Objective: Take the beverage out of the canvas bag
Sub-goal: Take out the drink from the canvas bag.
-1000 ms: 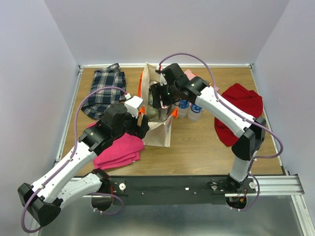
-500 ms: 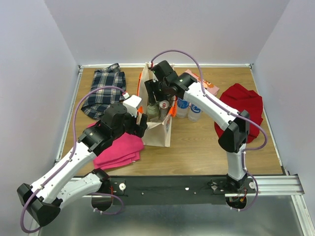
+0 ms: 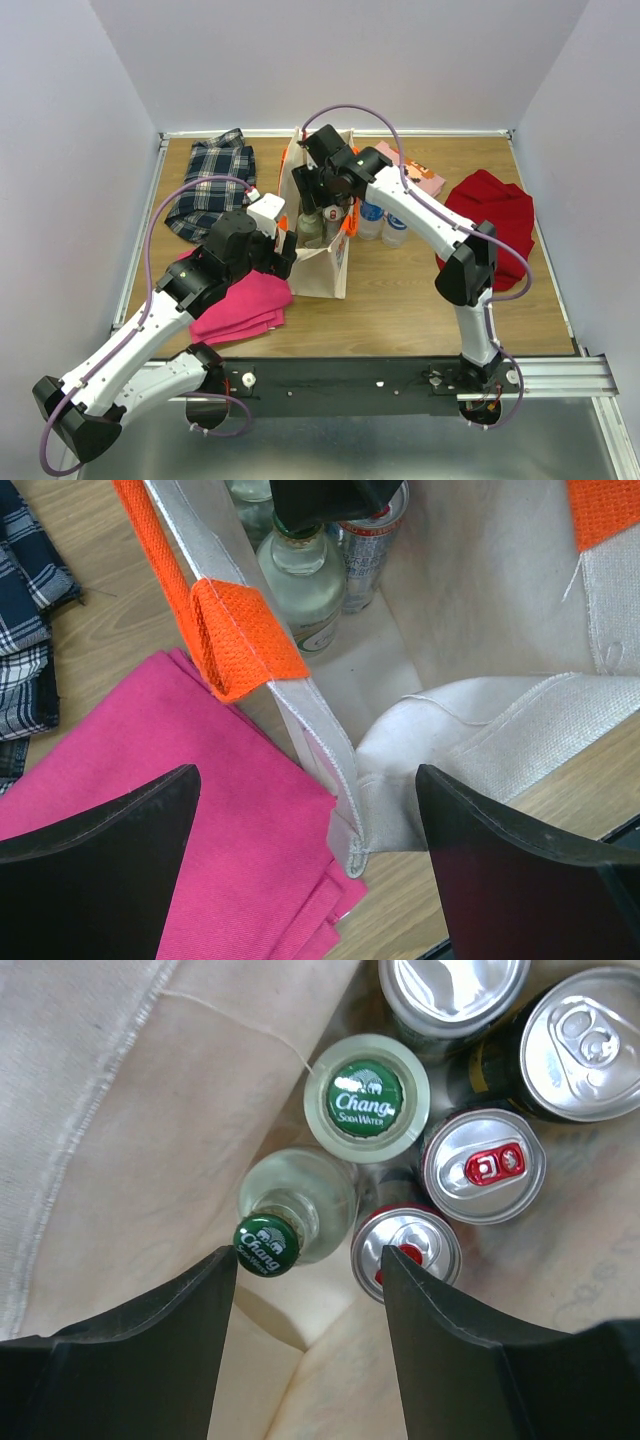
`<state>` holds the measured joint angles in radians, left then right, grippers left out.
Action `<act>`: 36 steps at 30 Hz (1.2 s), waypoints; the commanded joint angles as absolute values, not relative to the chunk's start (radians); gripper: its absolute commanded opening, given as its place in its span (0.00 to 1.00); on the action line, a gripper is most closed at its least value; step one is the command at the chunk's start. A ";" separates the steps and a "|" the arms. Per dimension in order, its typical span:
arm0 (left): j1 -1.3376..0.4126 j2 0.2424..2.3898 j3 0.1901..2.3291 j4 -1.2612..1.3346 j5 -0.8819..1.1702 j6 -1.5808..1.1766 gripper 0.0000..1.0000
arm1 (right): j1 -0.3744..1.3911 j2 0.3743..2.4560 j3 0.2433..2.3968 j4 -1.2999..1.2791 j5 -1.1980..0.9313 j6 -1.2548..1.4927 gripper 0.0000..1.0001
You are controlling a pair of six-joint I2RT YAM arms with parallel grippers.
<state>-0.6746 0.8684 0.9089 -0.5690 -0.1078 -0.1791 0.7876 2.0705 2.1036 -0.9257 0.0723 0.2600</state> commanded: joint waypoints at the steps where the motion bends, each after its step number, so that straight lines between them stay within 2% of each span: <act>1: -0.676 0.858 0.930 -0.598 -0.149 -0.155 0.98 | 0.801 2.106 2.160 -0.948 0.055 0.242 0.68; 20: -0.676 0.850 0.916 -0.597 -0.150 -0.153 0.98 | 0.825 2.184 2.214 -1.002 0.038 0.232 0.69; 36: -0.676 0.845 0.910 -0.604 -0.164 -0.147 0.98 | 0.833 2.218 2.227 -1.020 0.028 0.224 0.61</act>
<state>-0.6758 0.8593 0.9089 -0.5713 -0.1234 -0.1680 0.8204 2.1887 2.2021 -0.9890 0.0425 0.2375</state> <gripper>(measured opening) 0.982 0.620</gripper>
